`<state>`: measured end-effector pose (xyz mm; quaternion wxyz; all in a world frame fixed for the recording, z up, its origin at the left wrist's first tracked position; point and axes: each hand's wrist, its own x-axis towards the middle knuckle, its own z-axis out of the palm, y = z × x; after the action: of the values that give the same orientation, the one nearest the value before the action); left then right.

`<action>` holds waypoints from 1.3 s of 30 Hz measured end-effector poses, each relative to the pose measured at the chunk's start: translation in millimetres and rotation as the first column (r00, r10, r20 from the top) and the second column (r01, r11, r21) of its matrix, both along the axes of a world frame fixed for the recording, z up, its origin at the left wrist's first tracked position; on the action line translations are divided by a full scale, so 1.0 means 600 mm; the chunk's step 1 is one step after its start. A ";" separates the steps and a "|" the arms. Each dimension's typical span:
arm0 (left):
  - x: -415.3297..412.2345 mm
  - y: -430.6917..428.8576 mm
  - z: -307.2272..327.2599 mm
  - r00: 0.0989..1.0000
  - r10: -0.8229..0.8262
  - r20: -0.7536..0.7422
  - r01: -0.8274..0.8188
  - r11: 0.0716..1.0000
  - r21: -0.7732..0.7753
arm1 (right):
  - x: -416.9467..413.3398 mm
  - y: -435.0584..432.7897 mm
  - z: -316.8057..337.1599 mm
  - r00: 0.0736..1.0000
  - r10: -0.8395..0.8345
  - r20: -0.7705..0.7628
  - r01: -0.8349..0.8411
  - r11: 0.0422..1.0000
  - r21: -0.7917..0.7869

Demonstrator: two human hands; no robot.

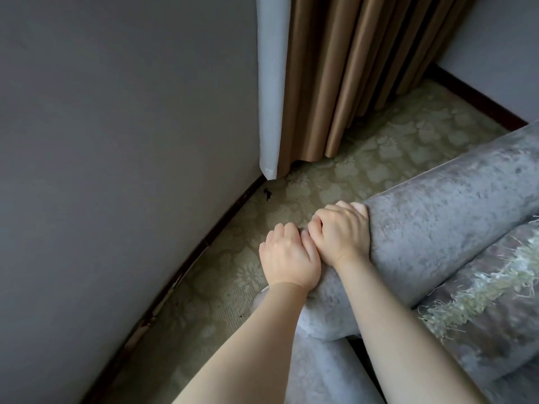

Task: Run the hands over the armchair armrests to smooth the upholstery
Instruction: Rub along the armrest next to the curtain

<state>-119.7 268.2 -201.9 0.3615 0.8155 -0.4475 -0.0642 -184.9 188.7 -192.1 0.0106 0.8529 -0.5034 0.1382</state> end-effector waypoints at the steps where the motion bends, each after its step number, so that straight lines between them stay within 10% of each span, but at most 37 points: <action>1: 0.000 -0.001 0.000 1.000 0.002 0.011 -0.002 1.000 0.000 | 0.000 -0.001 0.000 1.000 0.004 0.005 -0.004 1.000 0.004; 22: -0.086 0.140 0.025 0.989 0.151 0.003 -0.149 0.974 0.173 | -0.075 0.126 0.024 0.964 0.239 -0.119 -0.217 0.960 0.176; 39: -0.054 0.131 -0.004 0.996 0.089 -0.008 -0.088 0.993 0.079 | -0.043 0.119 -0.003 0.995 0.097 -0.039 -0.095 0.995 0.043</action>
<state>-152.3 346.9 -204.3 0.3339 0.8479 -0.4059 -0.0702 -210.9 260.2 -193.9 -0.0030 0.8788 -0.4643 0.1106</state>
